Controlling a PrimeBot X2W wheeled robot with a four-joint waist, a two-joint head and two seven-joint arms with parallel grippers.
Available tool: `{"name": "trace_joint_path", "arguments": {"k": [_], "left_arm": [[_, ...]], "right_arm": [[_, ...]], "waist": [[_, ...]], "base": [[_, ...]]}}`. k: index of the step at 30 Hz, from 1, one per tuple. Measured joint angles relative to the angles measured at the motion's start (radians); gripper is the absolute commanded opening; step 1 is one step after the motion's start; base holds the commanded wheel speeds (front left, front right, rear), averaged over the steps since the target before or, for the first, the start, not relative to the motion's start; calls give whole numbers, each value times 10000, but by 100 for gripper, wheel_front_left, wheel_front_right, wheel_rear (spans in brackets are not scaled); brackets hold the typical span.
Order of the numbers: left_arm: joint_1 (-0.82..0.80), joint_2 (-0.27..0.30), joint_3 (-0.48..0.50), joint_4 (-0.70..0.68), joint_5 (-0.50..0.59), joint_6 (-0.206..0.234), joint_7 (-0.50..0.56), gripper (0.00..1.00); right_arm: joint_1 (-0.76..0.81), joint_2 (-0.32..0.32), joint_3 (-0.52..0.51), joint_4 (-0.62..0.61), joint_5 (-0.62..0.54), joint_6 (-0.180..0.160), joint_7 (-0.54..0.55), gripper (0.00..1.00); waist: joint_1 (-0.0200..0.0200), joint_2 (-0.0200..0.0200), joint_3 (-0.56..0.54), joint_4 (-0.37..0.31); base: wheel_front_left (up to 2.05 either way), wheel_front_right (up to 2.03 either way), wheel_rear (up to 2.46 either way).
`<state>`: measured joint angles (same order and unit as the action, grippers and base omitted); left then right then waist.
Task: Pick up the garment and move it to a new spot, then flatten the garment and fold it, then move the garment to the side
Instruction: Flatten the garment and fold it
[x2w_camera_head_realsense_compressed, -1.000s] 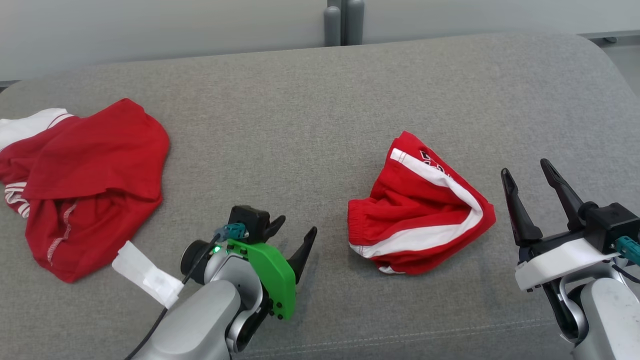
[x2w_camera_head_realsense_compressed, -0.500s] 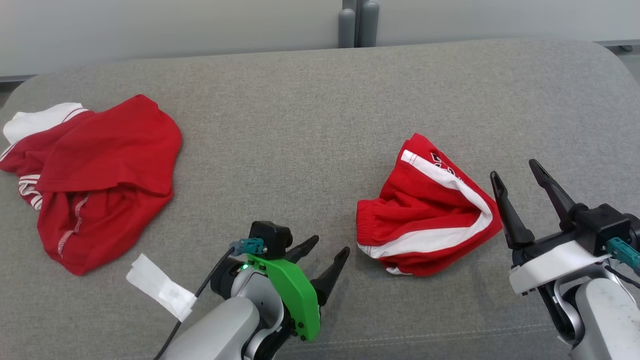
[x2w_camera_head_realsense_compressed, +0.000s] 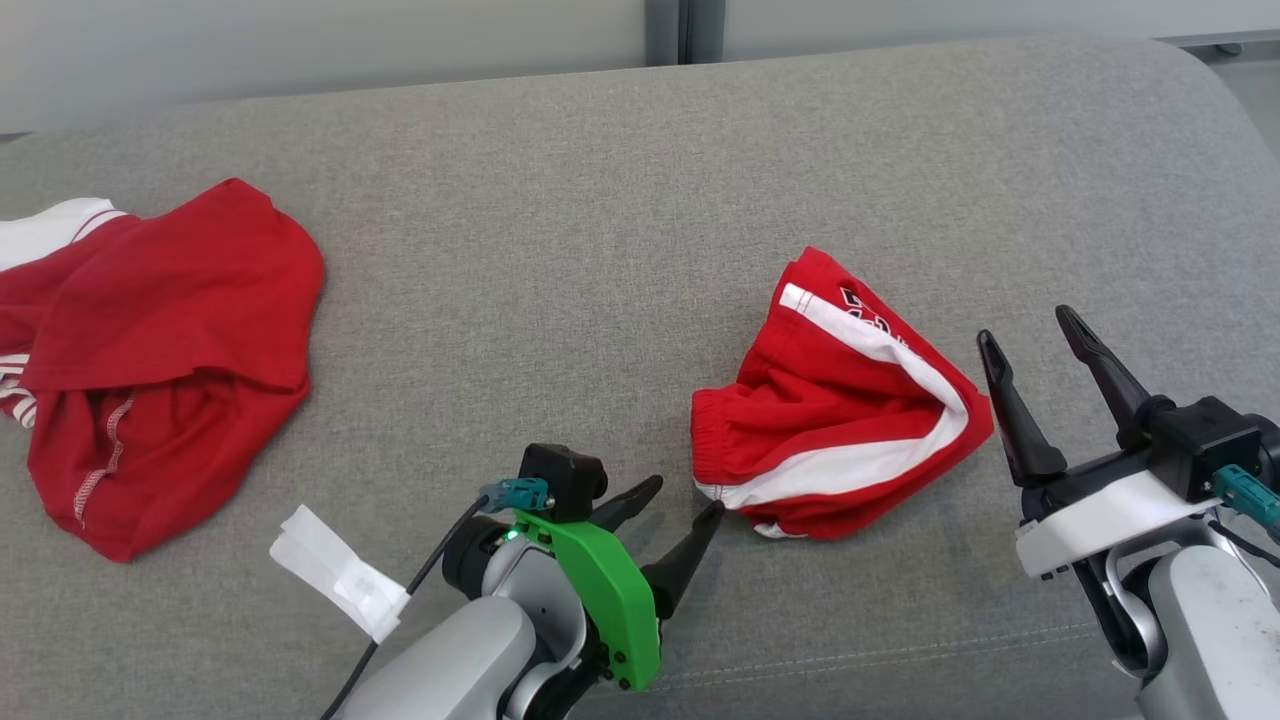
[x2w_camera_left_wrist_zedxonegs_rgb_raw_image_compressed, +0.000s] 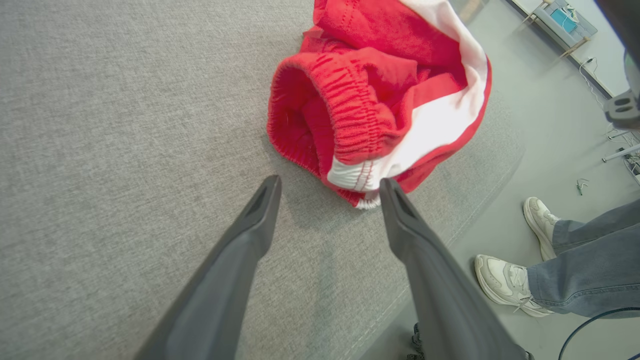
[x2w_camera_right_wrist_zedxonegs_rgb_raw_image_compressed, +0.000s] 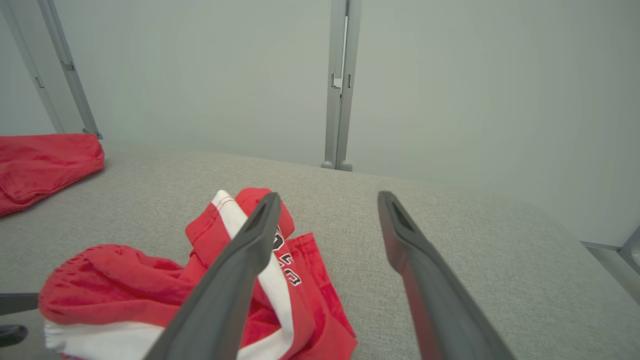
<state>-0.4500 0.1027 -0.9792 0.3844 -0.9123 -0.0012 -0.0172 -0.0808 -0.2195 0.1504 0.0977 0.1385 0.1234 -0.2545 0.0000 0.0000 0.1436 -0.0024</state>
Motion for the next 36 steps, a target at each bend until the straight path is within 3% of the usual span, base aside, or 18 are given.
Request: {"name": "trace_joint_path", "arguments": {"k": [31, 32, 34, 36], "left_arm": [[-233, -291, -138, 257, 15, -40, 75, 100], [-240, -291, -138, 280, 17, -40, 69, 93], [-269, -295, -138, 311, 17, -40, 59, 64], [-297, -303, -144, 343, 19, -40, 17, 27]], "right_arm": [[-145, 33, 23, 77, 13, 12, 0, 100], [-146, 35, 23, 77, 13, 12, 0, 100], [-148, 38, 23, 82, 13, 12, 0, 100], [-149, 44, 23, 90, 13, 12, 0, 100]], "waist": [[0, 0, 256, -687], [0, 0, 261, -699], [0, 0, 271, -722], [0, 0, 274, -739]], "base": [[0, 0, 0], [0, 0, 0], [0, 0, 0], [0, 0, 0]]}}
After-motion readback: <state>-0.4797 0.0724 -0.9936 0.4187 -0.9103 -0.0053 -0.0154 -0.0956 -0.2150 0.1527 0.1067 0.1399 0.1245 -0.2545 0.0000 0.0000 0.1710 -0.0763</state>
